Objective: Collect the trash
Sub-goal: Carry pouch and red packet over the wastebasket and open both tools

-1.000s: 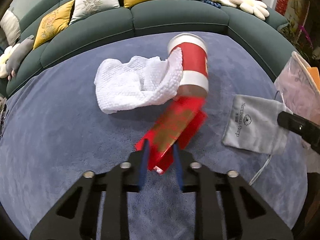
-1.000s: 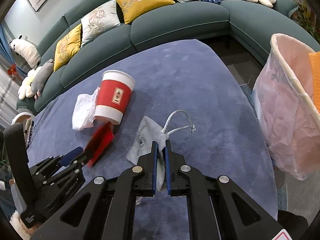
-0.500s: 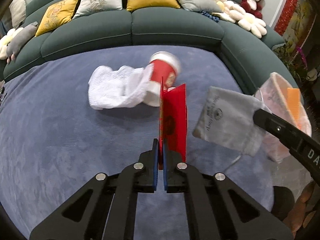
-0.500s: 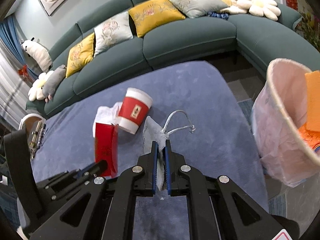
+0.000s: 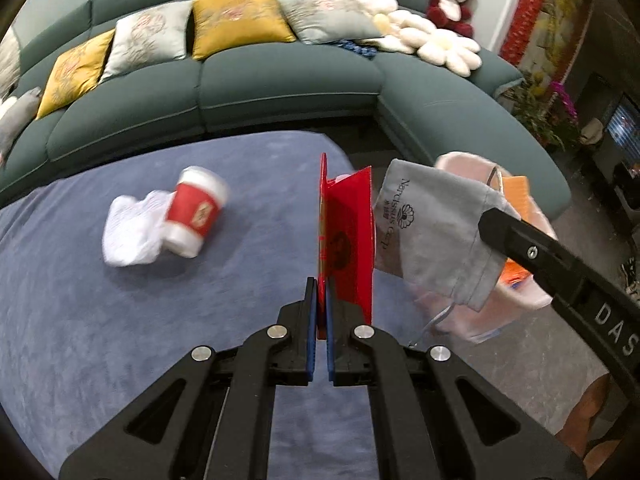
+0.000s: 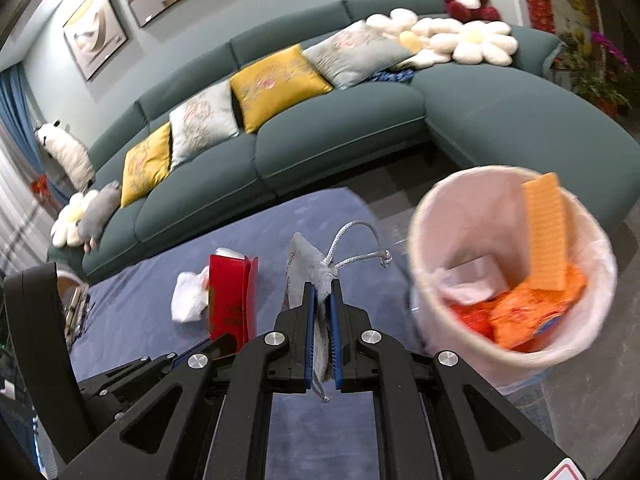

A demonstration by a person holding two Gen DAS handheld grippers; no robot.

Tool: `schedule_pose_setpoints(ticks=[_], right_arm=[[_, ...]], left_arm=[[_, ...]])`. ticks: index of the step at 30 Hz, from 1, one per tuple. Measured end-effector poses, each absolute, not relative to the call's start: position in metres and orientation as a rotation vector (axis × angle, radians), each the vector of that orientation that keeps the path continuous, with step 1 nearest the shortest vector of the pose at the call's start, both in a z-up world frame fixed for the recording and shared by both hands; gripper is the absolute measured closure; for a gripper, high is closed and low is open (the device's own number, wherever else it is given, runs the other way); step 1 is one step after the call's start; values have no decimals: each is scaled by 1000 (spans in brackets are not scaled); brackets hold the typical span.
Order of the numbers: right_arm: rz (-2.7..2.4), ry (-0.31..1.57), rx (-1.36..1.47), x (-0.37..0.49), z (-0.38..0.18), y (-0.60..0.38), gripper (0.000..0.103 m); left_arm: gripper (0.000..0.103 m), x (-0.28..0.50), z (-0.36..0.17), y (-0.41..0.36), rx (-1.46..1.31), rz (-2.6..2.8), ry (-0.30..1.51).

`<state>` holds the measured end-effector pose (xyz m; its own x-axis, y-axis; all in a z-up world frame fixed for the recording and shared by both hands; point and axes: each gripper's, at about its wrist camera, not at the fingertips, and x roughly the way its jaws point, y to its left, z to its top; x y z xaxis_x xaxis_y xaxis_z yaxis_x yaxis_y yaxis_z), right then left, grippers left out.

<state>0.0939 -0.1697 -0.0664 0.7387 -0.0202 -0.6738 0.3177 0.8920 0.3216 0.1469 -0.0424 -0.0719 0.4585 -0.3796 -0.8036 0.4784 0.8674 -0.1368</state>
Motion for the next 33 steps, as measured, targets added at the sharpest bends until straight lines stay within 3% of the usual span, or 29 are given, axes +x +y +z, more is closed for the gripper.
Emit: schedule_pose_setpoints(ticks=[18,33], right_arm=[[-420,615,519,19,-51,-317,95],[-486,609,559,9,-66,-357,95]], left_arm=[[99,113,-60,-198,224,-730,951],[98,129,-73,-239,224,-753,994]])
